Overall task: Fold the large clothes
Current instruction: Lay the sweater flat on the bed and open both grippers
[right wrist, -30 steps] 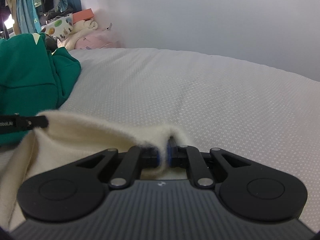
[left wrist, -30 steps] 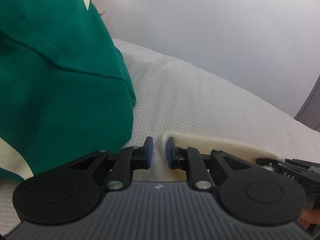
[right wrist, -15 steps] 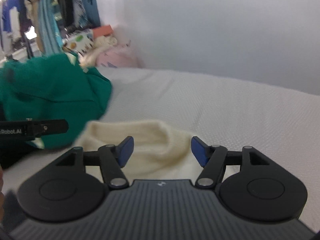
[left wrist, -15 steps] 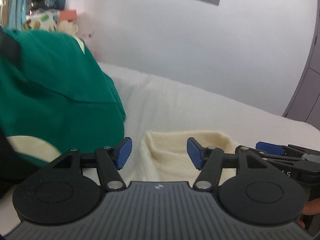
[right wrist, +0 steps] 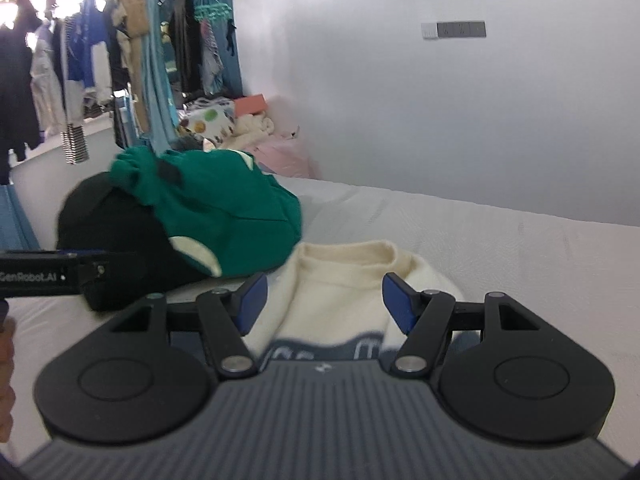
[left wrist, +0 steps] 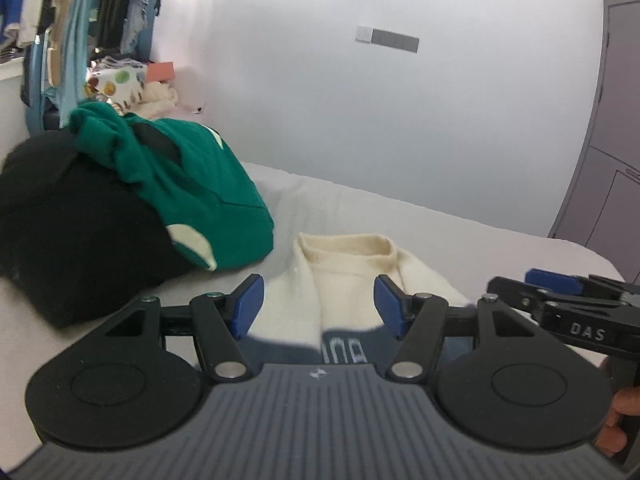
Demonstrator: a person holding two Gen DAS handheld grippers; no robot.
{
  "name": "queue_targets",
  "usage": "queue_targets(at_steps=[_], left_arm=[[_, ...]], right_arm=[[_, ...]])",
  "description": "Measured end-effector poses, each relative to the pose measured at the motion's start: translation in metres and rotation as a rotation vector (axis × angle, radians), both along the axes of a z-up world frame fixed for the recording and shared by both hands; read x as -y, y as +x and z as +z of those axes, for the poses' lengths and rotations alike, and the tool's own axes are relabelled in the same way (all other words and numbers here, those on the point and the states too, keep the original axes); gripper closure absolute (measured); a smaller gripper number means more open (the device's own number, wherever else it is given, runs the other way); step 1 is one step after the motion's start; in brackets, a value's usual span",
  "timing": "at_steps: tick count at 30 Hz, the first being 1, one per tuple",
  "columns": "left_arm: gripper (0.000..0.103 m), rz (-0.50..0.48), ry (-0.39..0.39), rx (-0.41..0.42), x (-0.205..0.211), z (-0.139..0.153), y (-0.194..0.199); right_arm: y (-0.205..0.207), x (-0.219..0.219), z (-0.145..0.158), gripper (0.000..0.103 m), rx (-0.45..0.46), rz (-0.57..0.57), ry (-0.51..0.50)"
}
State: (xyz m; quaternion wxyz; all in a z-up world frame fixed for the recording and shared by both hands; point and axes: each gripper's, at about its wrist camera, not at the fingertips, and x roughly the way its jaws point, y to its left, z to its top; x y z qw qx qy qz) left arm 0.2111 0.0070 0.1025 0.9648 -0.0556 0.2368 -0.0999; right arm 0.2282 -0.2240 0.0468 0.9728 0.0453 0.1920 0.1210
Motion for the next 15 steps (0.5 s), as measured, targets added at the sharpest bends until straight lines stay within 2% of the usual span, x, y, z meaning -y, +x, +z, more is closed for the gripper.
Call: queue_targets(at_steps=[5,10,15], left_arm=[[0.036,0.000,-0.019,0.011,-0.014,0.004,-0.091],[0.036,0.003,-0.029,-0.024,-0.020,-0.035,-0.145],[0.036,0.026,-0.046,-0.075,-0.030,-0.081,-0.182]], right_arm=[[-0.065,0.000,0.003,0.037,0.005,-0.004,-0.001],[-0.122,-0.001,-0.010,0.037,-0.011,-0.027,0.023],[-0.170,-0.003,-0.041,0.037,-0.033,-0.023,0.014]])
